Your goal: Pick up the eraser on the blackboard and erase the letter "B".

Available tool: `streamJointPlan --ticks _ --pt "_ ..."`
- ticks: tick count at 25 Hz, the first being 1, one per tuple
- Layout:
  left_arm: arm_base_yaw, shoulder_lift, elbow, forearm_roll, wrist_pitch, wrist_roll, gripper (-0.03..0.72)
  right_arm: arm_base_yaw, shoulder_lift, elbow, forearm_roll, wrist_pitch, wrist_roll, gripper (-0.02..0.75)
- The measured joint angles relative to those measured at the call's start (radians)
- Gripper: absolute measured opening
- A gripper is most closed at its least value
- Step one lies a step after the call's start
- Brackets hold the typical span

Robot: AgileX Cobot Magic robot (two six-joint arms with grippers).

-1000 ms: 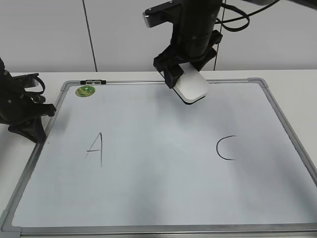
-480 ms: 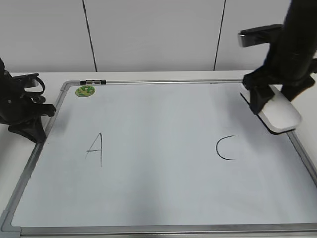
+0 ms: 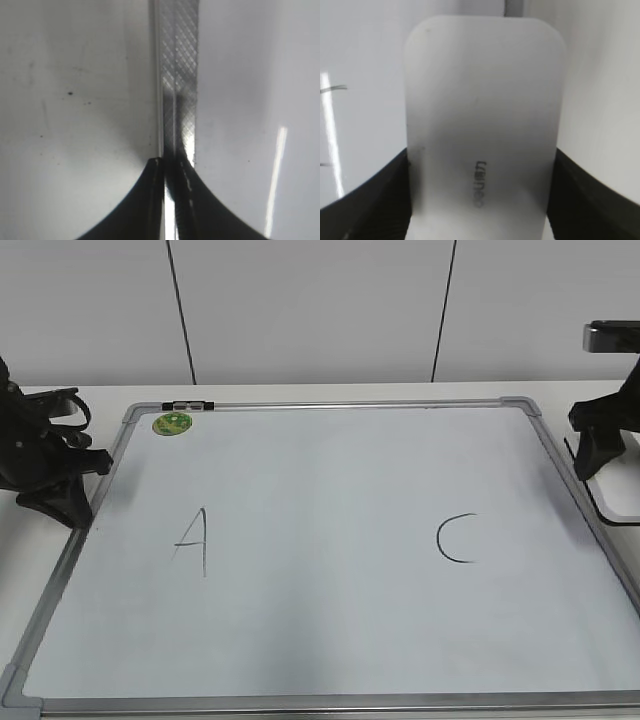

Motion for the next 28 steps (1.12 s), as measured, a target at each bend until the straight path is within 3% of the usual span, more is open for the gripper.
streamJointPlan --ticks 21,28 --pt "0.0 0.0 0.0 -0.002 0.0 0.0 0.027 -0.018 0.225 -0.121 0.053 -0.054 -0.032 0.531" --pt "0.0 0.0 0.0 -0.002 0.0 0.0 0.028 -0.018 0.245 -0.141 0.067 -0.04 -0.049 0.61"
